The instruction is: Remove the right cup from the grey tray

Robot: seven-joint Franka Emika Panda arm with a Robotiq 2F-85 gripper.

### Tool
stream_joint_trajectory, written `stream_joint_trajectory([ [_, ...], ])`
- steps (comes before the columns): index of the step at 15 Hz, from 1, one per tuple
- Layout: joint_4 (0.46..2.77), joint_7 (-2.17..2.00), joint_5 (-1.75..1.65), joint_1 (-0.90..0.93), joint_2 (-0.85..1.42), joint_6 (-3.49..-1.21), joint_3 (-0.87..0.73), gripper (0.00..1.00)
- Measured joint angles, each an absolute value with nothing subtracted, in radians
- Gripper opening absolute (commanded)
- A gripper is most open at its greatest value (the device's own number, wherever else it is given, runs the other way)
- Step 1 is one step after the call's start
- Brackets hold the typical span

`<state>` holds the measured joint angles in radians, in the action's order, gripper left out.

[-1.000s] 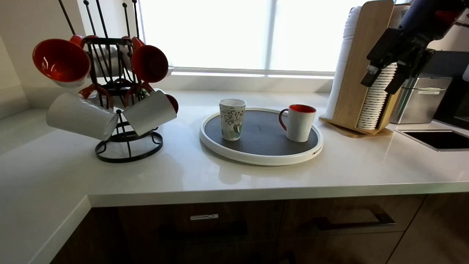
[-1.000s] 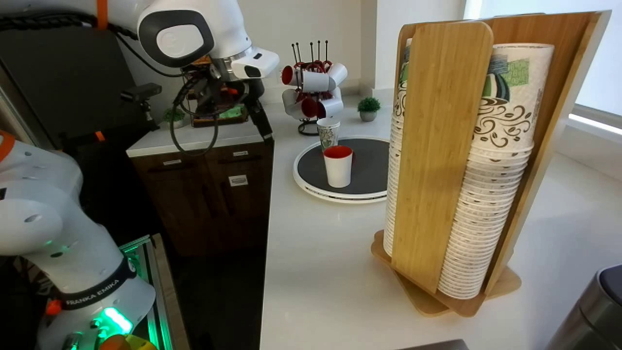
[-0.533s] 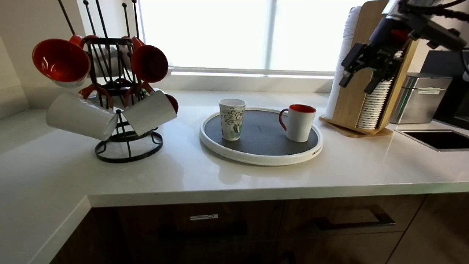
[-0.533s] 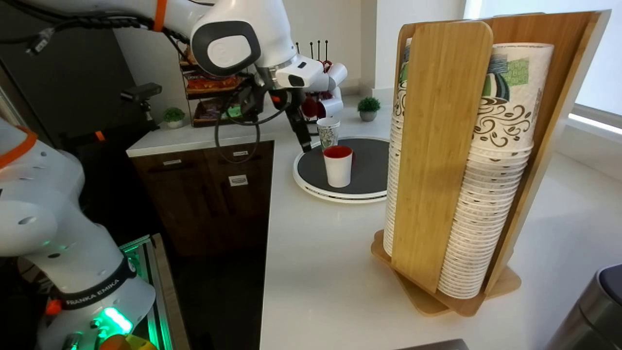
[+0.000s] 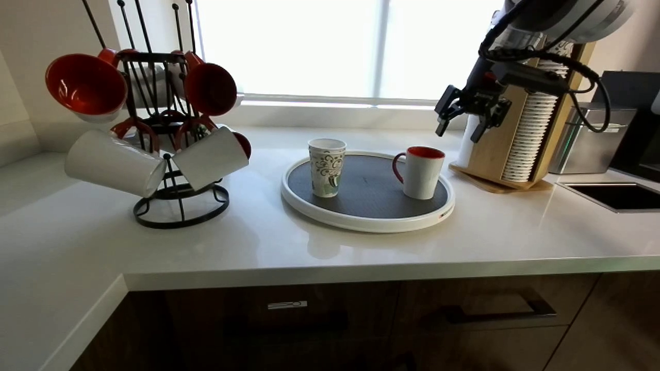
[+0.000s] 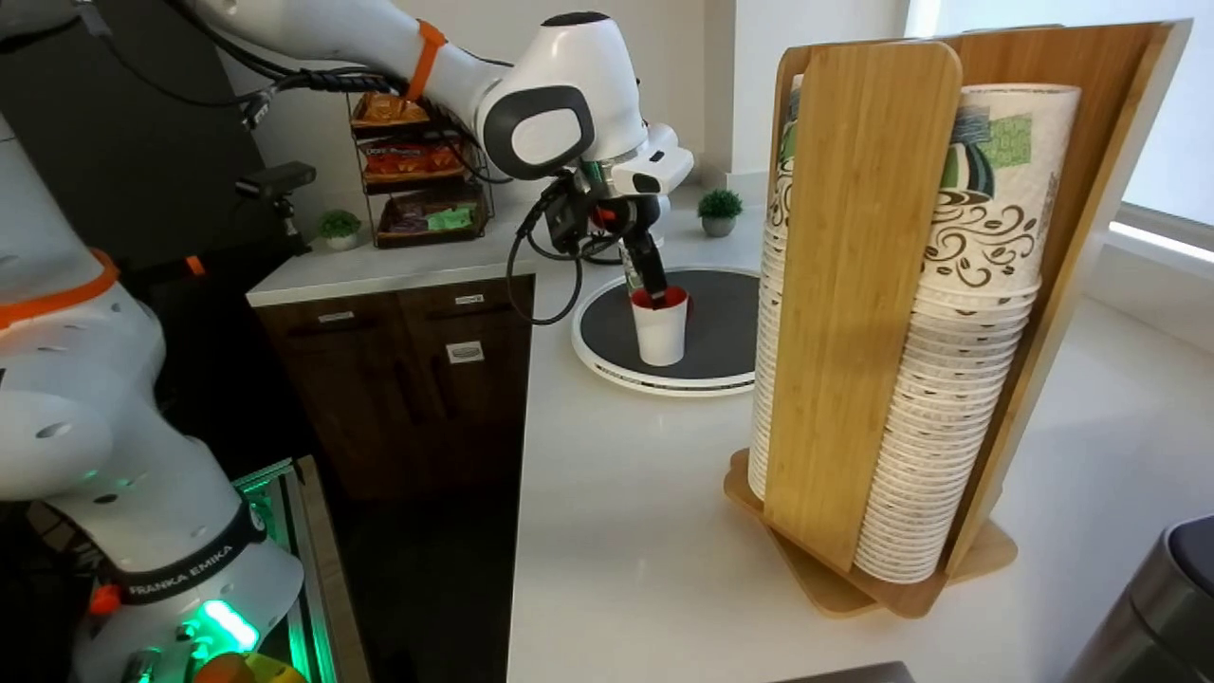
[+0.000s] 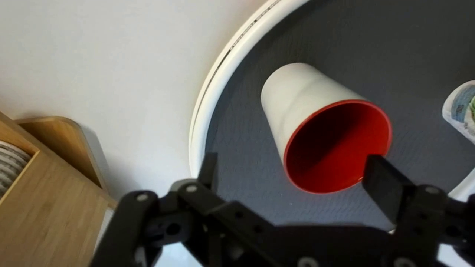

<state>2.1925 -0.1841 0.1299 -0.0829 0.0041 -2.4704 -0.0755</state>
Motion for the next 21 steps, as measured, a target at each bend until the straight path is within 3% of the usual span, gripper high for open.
stream_joint_trajectory([
  [8,2.173,-0.172,0.205,-0.084,0.058,-2.479,-0.078,1.0],
  [9,2.17,-0.169,0.218,-0.085,0.074,-2.488,-0.079,0.95],
  [10,2.167,-0.167,0.226,-0.086,0.089,-2.495,-0.079,0.74],
  [12,2.156,-0.16,0.244,-0.086,0.116,-2.509,-0.079,0.7],
  [21,2.12,-0.147,0.263,-0.086,0.168,-2.52,-0.075,0.01],
])
